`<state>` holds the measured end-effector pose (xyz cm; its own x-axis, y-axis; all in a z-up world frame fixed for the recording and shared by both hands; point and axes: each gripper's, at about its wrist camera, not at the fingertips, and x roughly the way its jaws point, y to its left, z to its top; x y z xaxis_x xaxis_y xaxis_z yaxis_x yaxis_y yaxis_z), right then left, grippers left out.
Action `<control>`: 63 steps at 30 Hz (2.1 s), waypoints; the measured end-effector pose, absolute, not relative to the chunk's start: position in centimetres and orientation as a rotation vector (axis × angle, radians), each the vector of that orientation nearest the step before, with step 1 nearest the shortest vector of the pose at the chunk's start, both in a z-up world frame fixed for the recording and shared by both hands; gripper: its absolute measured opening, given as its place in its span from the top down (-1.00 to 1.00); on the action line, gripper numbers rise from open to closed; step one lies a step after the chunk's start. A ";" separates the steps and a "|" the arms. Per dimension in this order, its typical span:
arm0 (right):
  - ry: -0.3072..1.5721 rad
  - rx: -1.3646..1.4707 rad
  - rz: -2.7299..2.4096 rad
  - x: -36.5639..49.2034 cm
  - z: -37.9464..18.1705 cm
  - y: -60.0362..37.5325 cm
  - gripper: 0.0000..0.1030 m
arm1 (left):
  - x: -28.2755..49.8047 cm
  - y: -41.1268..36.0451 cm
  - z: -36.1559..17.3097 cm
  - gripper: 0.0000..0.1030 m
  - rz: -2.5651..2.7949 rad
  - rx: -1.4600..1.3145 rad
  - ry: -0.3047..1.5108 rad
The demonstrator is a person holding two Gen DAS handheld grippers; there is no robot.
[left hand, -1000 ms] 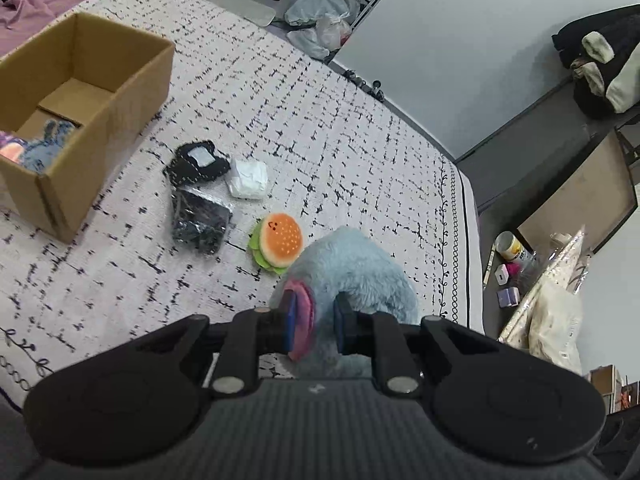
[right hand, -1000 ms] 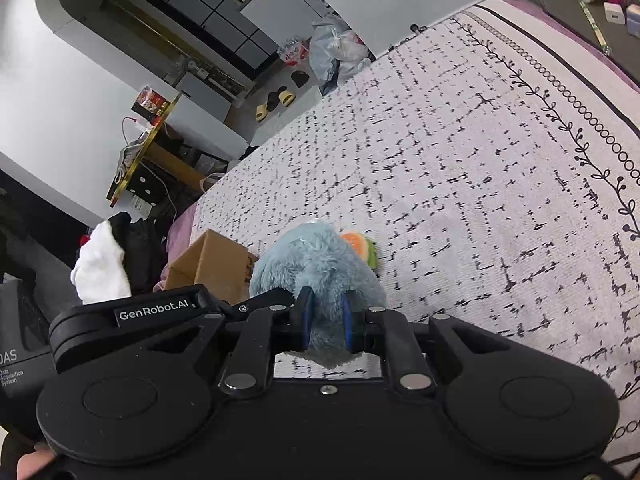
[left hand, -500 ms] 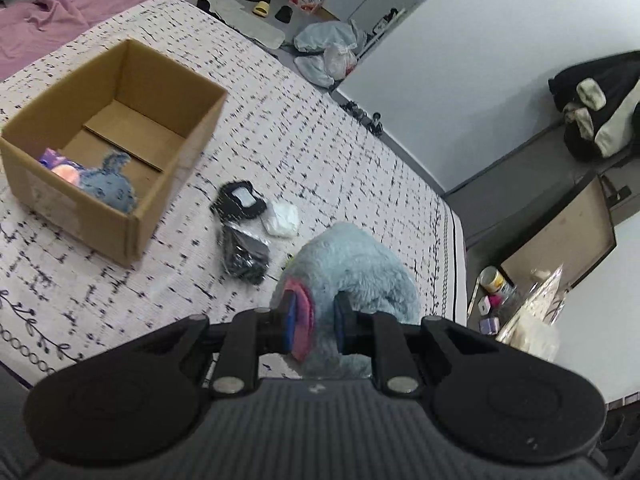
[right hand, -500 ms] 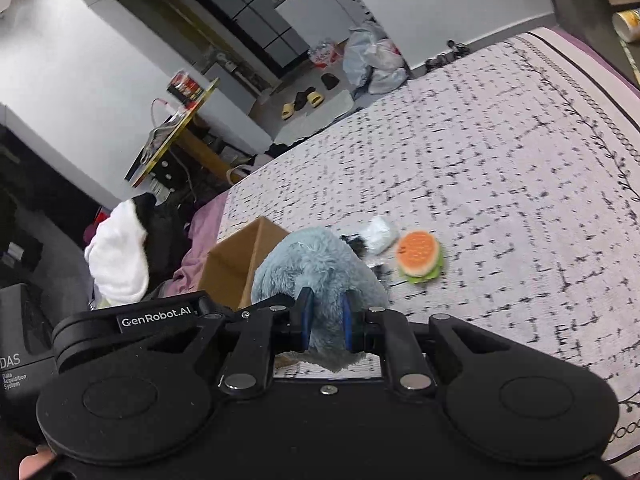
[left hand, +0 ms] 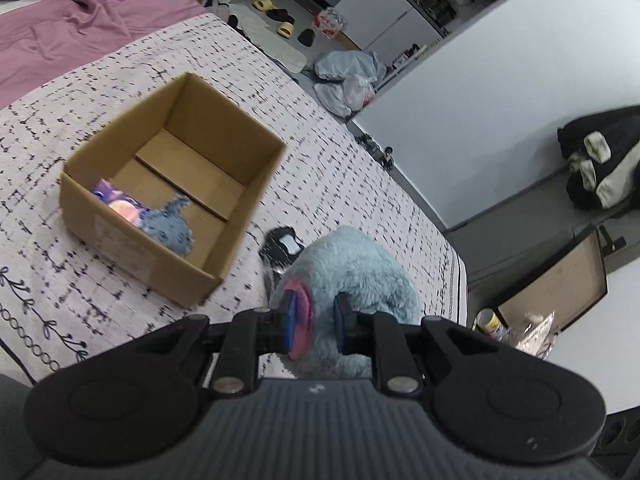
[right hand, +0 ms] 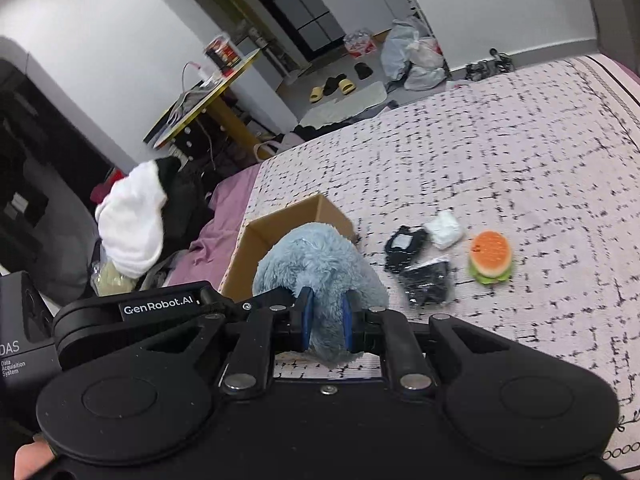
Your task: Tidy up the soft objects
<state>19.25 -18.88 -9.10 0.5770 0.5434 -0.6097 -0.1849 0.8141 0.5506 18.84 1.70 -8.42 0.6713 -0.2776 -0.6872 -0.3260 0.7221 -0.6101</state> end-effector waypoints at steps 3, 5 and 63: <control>0.859 0.435 0.458 19.6 -8.7 -17.3 0.70 | 18.9 3.4 -8.5 0.66 0.036 -0.812 0.845; 0.858 0.423 0.466 19.8 -8.5 -16.4 0.70 | 18.9 4.4 -8.5 0.66 0.041 -0.820 0.838; 1.160 0.450 0.446 32.3 -15.2 -2.8 0.40 | 29.5 16.3 -14.3 0.35 0.343 -0.782 1.047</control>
